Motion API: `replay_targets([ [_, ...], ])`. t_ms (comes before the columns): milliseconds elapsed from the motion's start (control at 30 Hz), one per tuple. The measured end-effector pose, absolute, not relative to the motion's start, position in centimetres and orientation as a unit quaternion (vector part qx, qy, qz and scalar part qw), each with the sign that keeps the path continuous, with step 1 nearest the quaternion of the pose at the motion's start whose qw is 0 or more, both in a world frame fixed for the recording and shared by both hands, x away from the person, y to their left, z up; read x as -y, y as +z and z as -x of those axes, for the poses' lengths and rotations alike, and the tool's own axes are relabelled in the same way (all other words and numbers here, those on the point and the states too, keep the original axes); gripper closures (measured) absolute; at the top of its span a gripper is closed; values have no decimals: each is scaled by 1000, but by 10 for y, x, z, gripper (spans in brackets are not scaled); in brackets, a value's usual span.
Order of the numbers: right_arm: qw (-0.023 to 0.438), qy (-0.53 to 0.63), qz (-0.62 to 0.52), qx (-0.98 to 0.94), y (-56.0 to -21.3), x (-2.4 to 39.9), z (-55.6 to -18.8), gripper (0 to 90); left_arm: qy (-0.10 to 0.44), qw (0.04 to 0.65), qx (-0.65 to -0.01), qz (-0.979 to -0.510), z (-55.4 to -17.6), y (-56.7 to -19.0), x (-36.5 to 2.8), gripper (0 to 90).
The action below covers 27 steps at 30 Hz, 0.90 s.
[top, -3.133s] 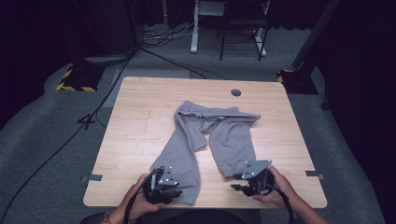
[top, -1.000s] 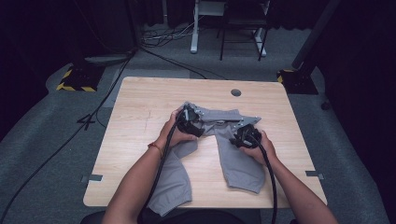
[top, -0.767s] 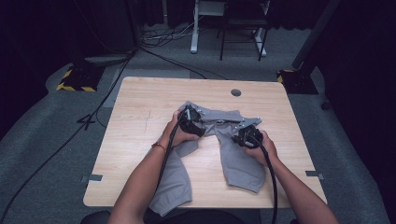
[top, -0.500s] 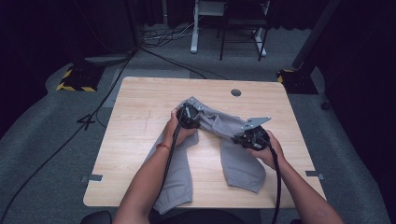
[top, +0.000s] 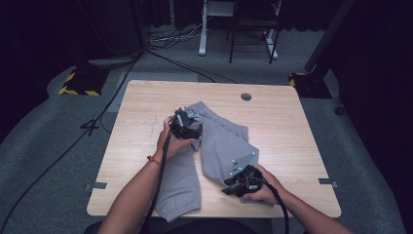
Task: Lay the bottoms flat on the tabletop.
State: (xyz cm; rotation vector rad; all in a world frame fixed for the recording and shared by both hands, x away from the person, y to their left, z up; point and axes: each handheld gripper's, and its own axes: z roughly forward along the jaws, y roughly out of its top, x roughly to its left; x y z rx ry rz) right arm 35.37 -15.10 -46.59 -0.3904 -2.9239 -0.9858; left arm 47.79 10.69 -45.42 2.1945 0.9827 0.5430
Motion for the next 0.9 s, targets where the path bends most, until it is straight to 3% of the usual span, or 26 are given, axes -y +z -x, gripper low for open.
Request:
replay_targets([
  [67,-10,-354,147,923,-448,164,-360,490,202,345,-360,-843,-463,-450,-111,288],
  [167,-42,-383,171,907,-433,179,-369,493,185,367,-326,-851,-439,-444,-107,279],
  [333,-151,-385,259,873,-416,211,-420,492,127,404,-247,-872,-404,-443,-72,270],
  [533,-173,-318,328,872,-446,211,-494,441,63,389,-170,-903,-382,-463,-13,247],
  [667,-156,-309,357,868,-466,206,-522,429,43,354,-153,-922,-379,-483,7,268],
  [800,-156,-275,370,874,-481,201,-537,460,35,354,-152,-922,-380,-491,8,507],
  [900,-138,-288,372,872,-482,203,-543,596,37,341,-142,-928,-379,-488,2,722],
])
